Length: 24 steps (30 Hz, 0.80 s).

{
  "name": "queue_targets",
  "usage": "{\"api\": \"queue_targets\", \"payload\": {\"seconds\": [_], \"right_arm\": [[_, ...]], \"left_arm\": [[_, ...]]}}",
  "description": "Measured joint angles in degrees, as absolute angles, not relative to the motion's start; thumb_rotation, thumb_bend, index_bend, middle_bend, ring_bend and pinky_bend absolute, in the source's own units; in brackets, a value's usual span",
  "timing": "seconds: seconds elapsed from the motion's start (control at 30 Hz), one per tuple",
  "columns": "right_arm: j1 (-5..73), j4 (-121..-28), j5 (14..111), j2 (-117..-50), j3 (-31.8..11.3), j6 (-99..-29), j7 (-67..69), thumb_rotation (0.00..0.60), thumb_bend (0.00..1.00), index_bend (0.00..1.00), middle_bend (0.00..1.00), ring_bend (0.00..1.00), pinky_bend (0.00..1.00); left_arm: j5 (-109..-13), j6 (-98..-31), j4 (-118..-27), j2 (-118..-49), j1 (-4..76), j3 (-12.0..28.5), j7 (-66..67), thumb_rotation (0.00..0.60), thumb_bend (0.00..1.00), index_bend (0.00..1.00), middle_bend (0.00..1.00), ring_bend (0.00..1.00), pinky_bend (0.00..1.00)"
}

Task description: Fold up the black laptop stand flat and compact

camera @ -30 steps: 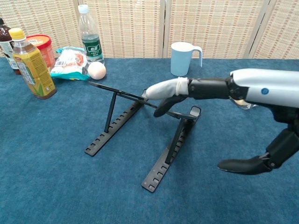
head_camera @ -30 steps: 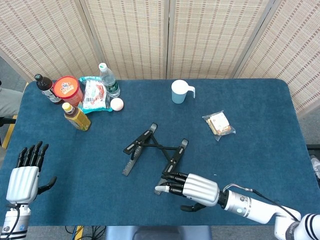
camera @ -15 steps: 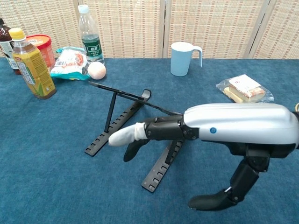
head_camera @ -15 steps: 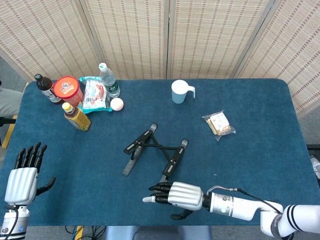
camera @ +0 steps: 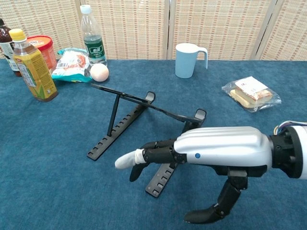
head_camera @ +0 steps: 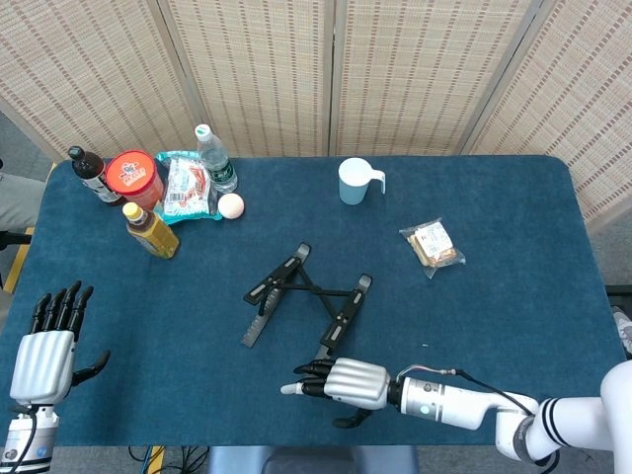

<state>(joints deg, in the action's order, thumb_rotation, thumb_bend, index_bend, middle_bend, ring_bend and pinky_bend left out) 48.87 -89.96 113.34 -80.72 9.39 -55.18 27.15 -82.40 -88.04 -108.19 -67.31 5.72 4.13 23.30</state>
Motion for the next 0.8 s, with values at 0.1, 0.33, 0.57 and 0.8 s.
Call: {"api": "queue_targets", "payload": {"seconds": [0.1,0.33,0.57,0.8], "right_arm": [[48.87,-88.25,111.65,-82.35,9.34,-54.55,26.94,0.600,0.26,0.00,0.20,0.02,0.14],[49.13,-83.36,107.73,-86.80,8.34,-52.94,26.93,0.600,0.25,0.00,0.17,0.01,0.14],[49.26,-78.42,104.75,-91.52,6.41,-53.33,26.15,0.600,0.25,0.00,0.14,0.00,0.12],[47.73,-76.90,102.34,-93.36,5.07,-56.13,23.30,0.600,0.25,0.00,0.11,0.00,0.07]], "left_arm": [[-82.42,-88.03,-108.08,-67.29,5.70,4.13,23.08,0.600,0.18,0.00,0.00,0.00,0.00],[-82.57,-88.23,-107.93,-67.05,5.47,4.04,22.59,0.600,0.18,0.00,0.00,0.00,0.00],[-82.77,-88.51,-107.76,-66.72,5.21,4.00,21.91,0.600,0.18,0.00,0.00,0.00,0.00],[-83.15,-88.45,-107.90,-66.11,5.26,4.07,21.54,0.600,0.18,0.00,0.00,0.00,0.00]]}}
